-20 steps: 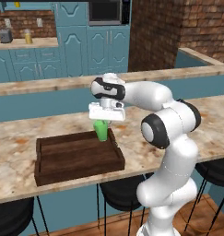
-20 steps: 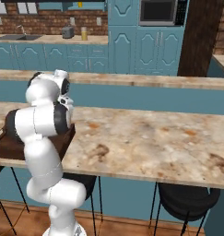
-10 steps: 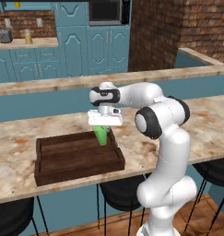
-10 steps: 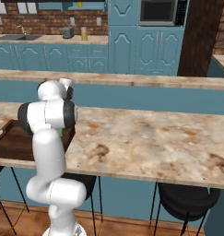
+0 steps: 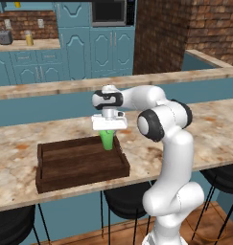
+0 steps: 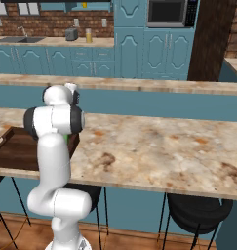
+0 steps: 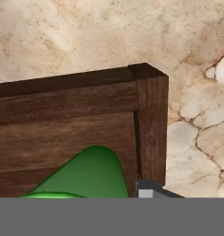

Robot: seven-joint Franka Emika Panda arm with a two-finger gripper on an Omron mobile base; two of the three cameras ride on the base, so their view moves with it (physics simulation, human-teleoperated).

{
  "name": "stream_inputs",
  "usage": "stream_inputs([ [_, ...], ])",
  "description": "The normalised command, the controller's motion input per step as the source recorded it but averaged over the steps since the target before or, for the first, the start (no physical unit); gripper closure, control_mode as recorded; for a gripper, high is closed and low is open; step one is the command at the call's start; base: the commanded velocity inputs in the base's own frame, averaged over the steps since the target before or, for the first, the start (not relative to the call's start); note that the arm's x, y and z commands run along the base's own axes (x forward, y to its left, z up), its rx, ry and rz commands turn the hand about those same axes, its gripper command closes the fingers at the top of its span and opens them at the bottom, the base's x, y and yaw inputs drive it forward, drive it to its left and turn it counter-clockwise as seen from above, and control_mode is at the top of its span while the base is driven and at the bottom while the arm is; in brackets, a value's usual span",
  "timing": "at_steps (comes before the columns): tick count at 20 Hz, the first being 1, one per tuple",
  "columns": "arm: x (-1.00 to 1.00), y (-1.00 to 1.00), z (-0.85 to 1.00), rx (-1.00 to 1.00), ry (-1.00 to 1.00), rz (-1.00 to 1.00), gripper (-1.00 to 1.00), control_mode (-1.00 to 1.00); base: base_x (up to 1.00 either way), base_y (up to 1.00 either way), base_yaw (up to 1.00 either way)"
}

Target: There is a tray on the dining counter. Grab the cup, mug, and pitcher and place them on the tray. The pitcher may be placed next to the tray if it cannot fit the tray.

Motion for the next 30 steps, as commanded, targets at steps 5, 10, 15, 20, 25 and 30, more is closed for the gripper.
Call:
stream_inputs([
  [5,-0.39,-0.01,-0.08,0.00,-0.13,0.11,-1.00,-1.00,0.00,0.00,0.00],
  [10,-0.51,0.00,0.07,0.00,-0.27,0.12,-1.00,-1.00,0.00,0.00,0.00],
  [15,-0.34,-0.05,0.21,0.00,-0.28,0.09,-1.00,-1.00,0.00,0.00,0.00],
  [20,-0.03,-0.15,0.39,0.00,-0.32,0.08,-1.00,-1.00,0.00,0.00,0.00],
  [25,-0.15,-0.32,0.60,0.00,-0.22,0.03,-1.00,-1.00,0.00,0.00,0.00],
  [30,-0.52,-0.38,0.86,0.03,-0.04,0.03,-1.00,-1.00,0.00,0.00,0.00],
])
